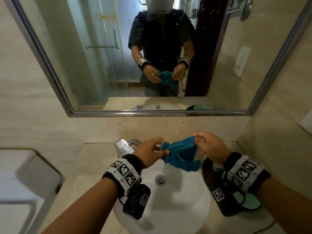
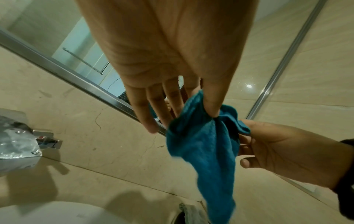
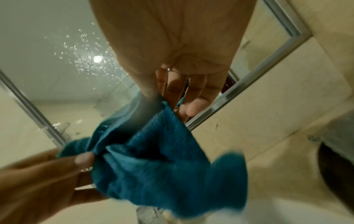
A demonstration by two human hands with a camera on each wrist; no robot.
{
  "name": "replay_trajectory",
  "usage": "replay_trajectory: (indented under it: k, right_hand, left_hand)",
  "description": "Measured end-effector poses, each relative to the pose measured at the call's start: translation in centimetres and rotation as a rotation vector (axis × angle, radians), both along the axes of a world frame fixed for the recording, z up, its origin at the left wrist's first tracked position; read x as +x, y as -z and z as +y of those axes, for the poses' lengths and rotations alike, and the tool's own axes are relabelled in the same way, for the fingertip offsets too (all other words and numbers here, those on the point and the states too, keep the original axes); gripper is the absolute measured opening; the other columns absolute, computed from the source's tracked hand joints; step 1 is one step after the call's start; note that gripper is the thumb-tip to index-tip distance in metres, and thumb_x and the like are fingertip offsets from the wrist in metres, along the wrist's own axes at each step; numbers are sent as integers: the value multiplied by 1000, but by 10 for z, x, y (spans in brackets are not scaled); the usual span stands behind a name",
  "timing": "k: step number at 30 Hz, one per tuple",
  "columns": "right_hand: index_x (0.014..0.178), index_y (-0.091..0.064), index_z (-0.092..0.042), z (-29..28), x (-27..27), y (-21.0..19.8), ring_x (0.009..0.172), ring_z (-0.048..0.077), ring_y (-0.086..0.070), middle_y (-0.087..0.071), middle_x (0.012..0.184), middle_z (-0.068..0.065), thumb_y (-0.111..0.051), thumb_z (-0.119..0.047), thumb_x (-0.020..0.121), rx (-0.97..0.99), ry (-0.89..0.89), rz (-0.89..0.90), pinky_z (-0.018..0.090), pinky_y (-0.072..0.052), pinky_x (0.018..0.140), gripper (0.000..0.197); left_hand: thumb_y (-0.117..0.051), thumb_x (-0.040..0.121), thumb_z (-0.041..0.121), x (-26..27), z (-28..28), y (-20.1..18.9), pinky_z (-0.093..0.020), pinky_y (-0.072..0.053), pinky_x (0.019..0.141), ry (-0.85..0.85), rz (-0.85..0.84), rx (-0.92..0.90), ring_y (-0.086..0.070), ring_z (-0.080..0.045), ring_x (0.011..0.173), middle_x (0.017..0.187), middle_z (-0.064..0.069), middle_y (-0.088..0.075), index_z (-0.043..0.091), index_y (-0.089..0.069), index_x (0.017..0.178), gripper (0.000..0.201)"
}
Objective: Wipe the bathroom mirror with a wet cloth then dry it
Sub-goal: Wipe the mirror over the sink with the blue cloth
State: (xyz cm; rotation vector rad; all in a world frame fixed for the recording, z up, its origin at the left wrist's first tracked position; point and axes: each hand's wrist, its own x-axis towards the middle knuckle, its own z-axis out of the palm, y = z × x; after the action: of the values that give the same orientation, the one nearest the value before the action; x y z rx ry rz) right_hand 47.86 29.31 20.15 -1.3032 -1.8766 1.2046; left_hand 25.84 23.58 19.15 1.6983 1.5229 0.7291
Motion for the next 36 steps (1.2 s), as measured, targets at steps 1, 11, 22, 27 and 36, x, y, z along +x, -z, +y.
replay_trajectory:
  k: [1,11,22,27,36]
  right_hand:
    - [89,-58,-10,2,-2,-3,61,8,-55,-60,72,3,-41,-7,97,-2,-2,-29,16,-42,53,19]
    - [79,-61,-4,13,-23,-26,77,25,-63,-62,89,17,-34,12,89,-114,0,158,28,-56,66,33]
    - [89,-53,-10,34,-13,-48,72,11,-61,-61,83,4,-66,9,78,20,-177,212,23,-53,66,26]
    - [100,-58,-21,43,12,-44,75,17,-57,-57,80,1,-67,5,78,120,-211,-110,36,-50,75,35]
    - [120,-45,-30,34,-4,-28,84,14,-65,-65,97,4,-75,-17,78,-11,-244,-107,29,-53,81,53]
  left_hand:
    - [-64,88,20,-3,0,1,-40,-53,87,9,-33,8,-64,-18,92,92,1,-64,21,-55,85,10]
    - [-60,86,47,-21,10,5,-23,-47,86,234,13,62,-58,-9,93,103,4,-62,29,-66,95,21]
    - [-67,85,20,19,42,2,-25,-45,80,22,99,44,-58,-17,92,97,3,-61,17,-57,107,24]
    - [-55,90,7,13,47,-9,-28,-49,79,-122,-21,71,-59,-17,87,89,1,-63,22,-58,88,15]
    - [-46,88,-4,37,44,-40,-40,-56,74,-7,-251,50,-60,-25,84,101,-13,-61,29,-59,88,35]
